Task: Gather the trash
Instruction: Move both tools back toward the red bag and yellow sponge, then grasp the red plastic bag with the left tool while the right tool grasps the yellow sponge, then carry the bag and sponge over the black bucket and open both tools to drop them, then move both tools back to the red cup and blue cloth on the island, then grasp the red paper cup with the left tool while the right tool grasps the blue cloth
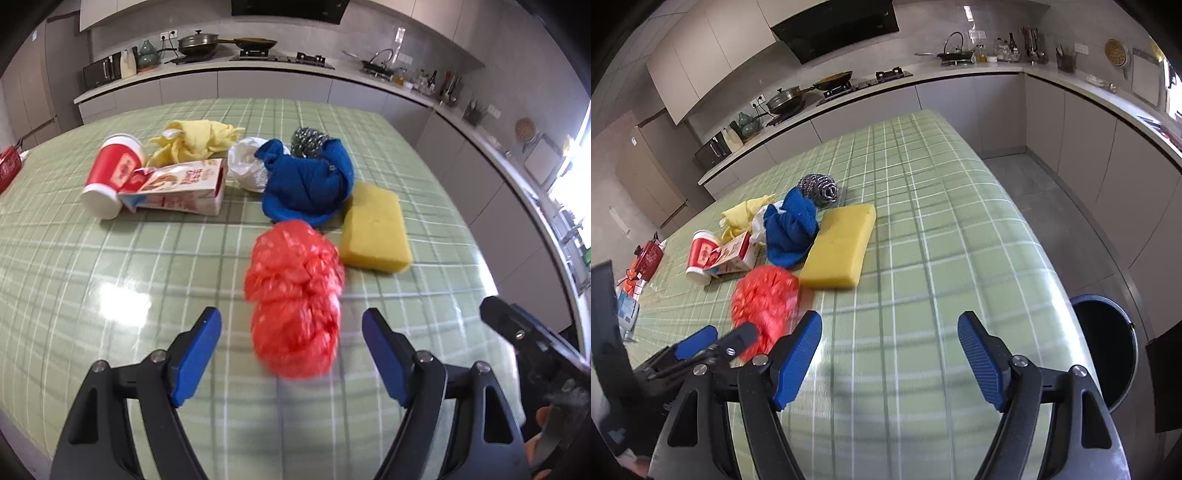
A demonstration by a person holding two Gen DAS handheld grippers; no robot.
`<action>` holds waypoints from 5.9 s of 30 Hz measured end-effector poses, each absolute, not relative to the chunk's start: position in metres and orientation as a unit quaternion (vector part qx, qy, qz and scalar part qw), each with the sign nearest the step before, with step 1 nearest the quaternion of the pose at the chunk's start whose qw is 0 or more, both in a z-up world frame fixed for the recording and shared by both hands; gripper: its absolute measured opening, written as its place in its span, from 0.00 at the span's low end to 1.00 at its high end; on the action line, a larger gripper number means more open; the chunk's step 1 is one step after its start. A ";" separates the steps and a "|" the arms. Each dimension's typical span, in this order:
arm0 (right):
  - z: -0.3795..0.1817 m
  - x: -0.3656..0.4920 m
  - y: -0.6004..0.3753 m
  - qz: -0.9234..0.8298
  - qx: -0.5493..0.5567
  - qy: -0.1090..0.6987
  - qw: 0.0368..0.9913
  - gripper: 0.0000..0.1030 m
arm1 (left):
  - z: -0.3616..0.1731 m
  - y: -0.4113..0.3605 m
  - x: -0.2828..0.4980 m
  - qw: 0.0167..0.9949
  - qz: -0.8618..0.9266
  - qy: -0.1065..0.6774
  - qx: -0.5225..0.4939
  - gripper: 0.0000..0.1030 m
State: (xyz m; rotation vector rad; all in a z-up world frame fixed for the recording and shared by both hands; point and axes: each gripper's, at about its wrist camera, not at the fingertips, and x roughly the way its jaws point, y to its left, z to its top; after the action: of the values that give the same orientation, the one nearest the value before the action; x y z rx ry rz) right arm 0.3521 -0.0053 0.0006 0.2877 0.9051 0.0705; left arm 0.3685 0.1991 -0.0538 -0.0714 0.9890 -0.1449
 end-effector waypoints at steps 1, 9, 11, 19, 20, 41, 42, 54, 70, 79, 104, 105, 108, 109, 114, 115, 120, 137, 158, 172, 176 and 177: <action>-0.002 0.360 -0.005 0.042 0.143 0.438 0.887 0.76 | -0.057 0.199 0.373 0.877 -0.067 0.474 -0.030 0.77; -0.013 0.399 0.009 0.062 0.130 0.449 0.882 0.76 | -0.079 0.214 0.400 0.873 -0.030 0.485 -0.028 0.77; -0.017 0.408 0.017 0.065 0.130 0.453 0.879 0.76 | -0.079 0.230 0.403 0.875 -0.014 0.482 -0.035 0.77; -0.041 0.447 0.061 0.043 0.130 0.472 0.871 0.76 | -0.080 0.280 0.405 0.869 -0.022 0.491 -0.052 0.77; -0.043 0.450 0.065 0.035 0.126 0.474 0.871 0.76 | -0.079 0.282 0.404 0.869 -0.027 0.492 -0.051 0.77; -0.047 0.442 0.072 -0.018 0.086 0.463 0.882 0.55 | -0.082 0.279 0.412 0.864 -0.067 0.498 -0.026 0.76; -0.047 0.440 0.071 -0.018 0.090 0.463 0.881 0.55 | -0.082 0.278 0.413 0.864 -0.067 0.498 -0.025 0.76; -0.024 0.397 0.050 -0.041 0.131 0.438 0.888 0.55 | -0.083 0.266 0.407 0.869 -0.080 0.489 -0.010 0.49; 0.000 0.336 0.010 -0.075 0.166 0.414 0.892 0.55 | -0.053 0.259 0.381 0.877 -0.152 0.454 -0.044 0.39; 0.008 0.291 -0.075 -0.078 0.185 0.390 0.899 0.55 | -0.036 0.175 0.350 0.882 -0.183 0.432 -0.031 0.39; -0.105 0.240 -0.335 -0.043 0.195 0.504 0.840 0.55 | -0.095 -0.137 0.298 0.833 -0.212 0.511 0.021 0.42; -0.111 0.244 -0.338 -0.041 0.193 0.507 0.839 0.55 | -0.098 -0.140 0.300 0.832 -0.208 0.514 0.021 0.43; -0.122 0.250 -0.339 -0.033 0.192 0.517 0.834 0.56 | -0.104 -0.146 0.308 0.833 -0.198 0.516 0.028 0.48; -0.127 0.254 -0.340 -0.029 0.193 0.522 0.831 0.58 | -0.105 -0.148 0.312 0.833 -0.194 0.518 0.032 0.51; -0.140 0.265 -0.340 -0.035 0.179 0.535 0.825 0.69 | -0.108 -0.151 0.314 0.831 -0.170 0.528 0.035 0.77; -0.142 0.267 -0.341 -0.036 0.178 0.536 0.824 0.71 | -0.108 -0.150 0.315 0.830 -0.171 0.529 0.034 0.77; -0.138 0.274 -0.346 -0.045 0.189 0.528 0.827 0.75 | -0.094 -0.141 0.319 0.836 -0.170 0.522 0.016 0.77; -0.012 0.307 -0.219 0.013 0.178 0.436 0.882 0.75 | -0.010 0.031 0.315 0.887 -0.095 0.450 -0.041 0.77; -0.001 0.388 0.062 0.088 0.128 0.447 0.881 0.76 | -0.018 0.301 0.365 0.892 0.033 0.442 -0.087 0.77; -0.020 0.481 0.101 0.111 0.108 0.461 0.874 0.80 | -0.026 0.347 0.424 0.891 0.073 0.436 -0.103 0.77; -0.029 0.501 0.109 0.094 0.108 0.466 0.873 0.81 | -0.032 0.357 0.450 0.887 0.061 0.446 -0.100 0.77; -0.032 0.506 0.111 0.090 0.110 0.470 0.871 0.81 | -0.035 0.359 0.457 0.886 0.055 0.450 -0.100 0.77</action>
State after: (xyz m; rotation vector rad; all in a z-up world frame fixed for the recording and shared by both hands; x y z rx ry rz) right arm 0.5060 0.1106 -0.0324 0.2297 0.9831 0.1872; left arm 0.4573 0.3595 -0.0353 -0.2088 0.9348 0.1140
